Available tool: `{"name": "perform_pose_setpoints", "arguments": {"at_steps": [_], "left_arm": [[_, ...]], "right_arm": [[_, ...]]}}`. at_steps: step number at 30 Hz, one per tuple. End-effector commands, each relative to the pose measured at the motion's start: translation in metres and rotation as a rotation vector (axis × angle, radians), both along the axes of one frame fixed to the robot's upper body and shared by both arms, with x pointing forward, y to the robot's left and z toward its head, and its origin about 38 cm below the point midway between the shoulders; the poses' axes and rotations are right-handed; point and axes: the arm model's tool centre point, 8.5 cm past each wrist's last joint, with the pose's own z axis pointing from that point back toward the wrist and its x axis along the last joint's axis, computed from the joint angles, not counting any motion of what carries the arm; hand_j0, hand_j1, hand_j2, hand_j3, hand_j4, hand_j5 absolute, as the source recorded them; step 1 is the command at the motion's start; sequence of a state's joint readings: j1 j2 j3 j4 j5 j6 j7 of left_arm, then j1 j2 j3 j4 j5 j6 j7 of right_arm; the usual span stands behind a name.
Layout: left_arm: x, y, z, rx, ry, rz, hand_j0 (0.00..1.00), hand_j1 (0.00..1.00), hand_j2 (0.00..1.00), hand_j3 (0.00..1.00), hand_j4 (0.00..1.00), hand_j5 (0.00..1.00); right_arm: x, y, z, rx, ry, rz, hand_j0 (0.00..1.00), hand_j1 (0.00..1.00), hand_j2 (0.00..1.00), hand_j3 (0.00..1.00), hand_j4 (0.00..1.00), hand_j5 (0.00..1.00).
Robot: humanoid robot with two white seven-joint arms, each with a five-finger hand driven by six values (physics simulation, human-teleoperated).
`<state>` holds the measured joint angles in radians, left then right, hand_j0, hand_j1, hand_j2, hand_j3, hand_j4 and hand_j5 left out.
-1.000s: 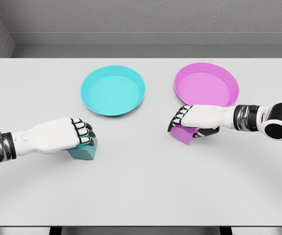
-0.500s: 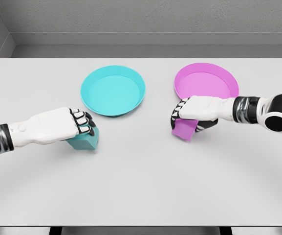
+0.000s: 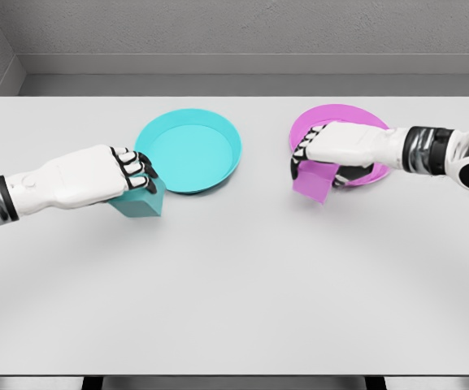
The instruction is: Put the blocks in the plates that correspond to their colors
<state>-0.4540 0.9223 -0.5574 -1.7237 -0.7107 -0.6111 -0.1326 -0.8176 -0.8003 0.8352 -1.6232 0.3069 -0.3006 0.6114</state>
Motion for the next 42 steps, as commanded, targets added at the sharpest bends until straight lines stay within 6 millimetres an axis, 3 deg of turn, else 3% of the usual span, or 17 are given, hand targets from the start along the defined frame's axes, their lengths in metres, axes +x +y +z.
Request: {"name": "perform_pose_setpoints", "arguments": {"at_steps": [1, 5, 11, 28, 29, 30, 31, 36, 40, 42], "left_arm": [[0.001, 0.0, -0.001, -0.009, 0.008, 0.002, 0.48, 0.48, 0.48, 0.48, 0.48, 0.48], [0.009, -0.004, 0.002, -0.027, -0.006, 0.01, 0.48, 0.48, 0.48, 0.48, 0.48, 0.48], [0.031, -0.026, 0.017, -0.095, -0.054, -0.001, 0.47, 0.47, 0.47, 0.47, 0.47, 0.47], [0.083, -0.047, -0.003, -0.124, -0.033, 0.088, 0.49, 0.49, 0.49, 0.49, 0.49, 0.49], [0.086, -0.055, -0.004, -0.126, -0.037, 0.081, 0.49, 0.49, 0.49, 0.49, 0.49, 0.49], [0.086, -0.057, -0.005, -0.122, -0.041, 0.081, 0.49, 0.49, 0.49, 0.49, 0.49, 0.49], [0.087, -0.057, -0.005, -0.121, -0.04, 0.082, 0.49, 0.49, 0.49, 0.49, 0.49, 0.49], [0.094, -0.057, -0.012, -0.108, -0.03, 0.103, 0.5, 0.5, 0.5, 0.5, 0.5, 0.5], [0.102, -0.051, -0.014, -0.108, -0.019, 0.131, 0.5, 0.5, 0.5, 0.5, 0.5, 0.5], [0.107, -0.05, -0.017, -0.105, -0.011, 0.146, 0.5, 0.5, 0.5, 0.5, 0.5, 0.5]], "right_arm": [[0.007, -0.009, -0.001, 0.001, 0.006, -0.033, 0.55, 0.55, 0.55, 0.55, 0.55, 0.55], [0.021, -0.02, 0.01, -0.002, -0.012, -0.079, 0.55, 0.55, 0.55, 0.55, 0.55, 0.55], [0.043, -0.033, 0.015, 0.011, -0.012, -0.151, 0.55, 0.55, 0.55, 0.55, 0.55, 0.55], [0.095, -0.057, 0.006, 0.041, 0.048, -0.327, 0.56, 0.56, 0.56, 0.56, 0.56, 0.56], [0.095, -0.057, 0.007, 0.042, 0.046, -0.328, 0.6, 0.6, 0.6, 0.6, 0.6, 0.6], [0.096, -0.058, 0.008, 0.047, 0.044, -0.33, 0.86, 0.86, 0.86, 0.86, 0.86, 0.86], [0.095, -0.058, 0.011, 0.05, 0.039, -0.325, 1.0, 1.0, 1.0, 1.0, 1.0, 1.0], [0.094, -0.058, 0.014, 0.05, 0.032, -0.318, 1.0, 1.0, 1.0, 1.0, 1.0, 1.0], [0.084, -0.044, 0.021, 0.053, 0.006, -0.254, 1.0, 1.0, 1.0, 1.0, 1.0, 1.0], [0.081, -0.042, 0.033, 0.075, -0.025, -0.238, 1.0, 1.0, 1.0, 1.0, 1.0, 1.0]]}}
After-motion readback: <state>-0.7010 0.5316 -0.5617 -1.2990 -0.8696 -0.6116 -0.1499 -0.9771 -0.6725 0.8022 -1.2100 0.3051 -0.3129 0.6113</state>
